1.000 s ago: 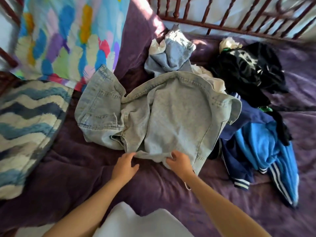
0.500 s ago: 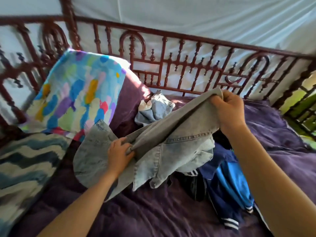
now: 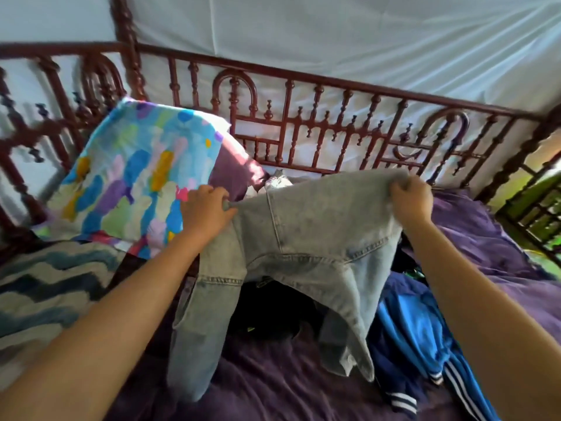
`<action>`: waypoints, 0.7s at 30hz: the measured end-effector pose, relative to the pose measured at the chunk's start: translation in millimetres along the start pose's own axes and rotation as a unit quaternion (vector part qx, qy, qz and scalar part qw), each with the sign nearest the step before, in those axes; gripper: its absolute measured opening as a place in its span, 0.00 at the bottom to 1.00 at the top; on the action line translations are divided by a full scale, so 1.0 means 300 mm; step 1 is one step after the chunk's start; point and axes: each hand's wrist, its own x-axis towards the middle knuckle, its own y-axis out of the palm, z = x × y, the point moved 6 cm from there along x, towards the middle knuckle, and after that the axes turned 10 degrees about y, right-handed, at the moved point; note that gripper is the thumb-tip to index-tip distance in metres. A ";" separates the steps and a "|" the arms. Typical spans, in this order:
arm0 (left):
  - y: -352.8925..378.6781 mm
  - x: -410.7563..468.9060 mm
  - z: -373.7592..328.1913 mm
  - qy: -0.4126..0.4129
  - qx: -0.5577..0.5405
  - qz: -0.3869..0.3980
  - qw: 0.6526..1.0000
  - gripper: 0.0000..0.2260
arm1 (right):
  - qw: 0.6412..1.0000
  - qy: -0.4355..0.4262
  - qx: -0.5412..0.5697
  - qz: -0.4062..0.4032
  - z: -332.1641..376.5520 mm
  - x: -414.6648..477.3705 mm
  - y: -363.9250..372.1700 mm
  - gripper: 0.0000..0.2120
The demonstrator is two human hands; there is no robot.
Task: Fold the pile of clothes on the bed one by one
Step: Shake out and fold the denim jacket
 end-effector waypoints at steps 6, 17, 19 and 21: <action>0.445 -0.320 -0.006 0.027 0.058 0.209 0.976 0.19 | 0.959 -0.034 -0.235 0.154 -0.364 -0.287 0.391 0.23; 0.703 -0.712 0.003 0.026 0.033 0.400 0.915 0.24 | 0.849 -0.078 -0.386 0.354 -0.793 -0.753 0.675 0.16; 0.722 -0.735 0.011 0.029 0.045 0.412 0.909 0.27 | 0.844 -0.090 -0.390 0.357 -0.835 -0.775 0.683 0.17; 0.739 -0.750 0.006 0.045 0.057 0.405 0.911 0.28 | 0.837 -0.089 -0.394 0.369 -0.884 -0.799 0.690 0.18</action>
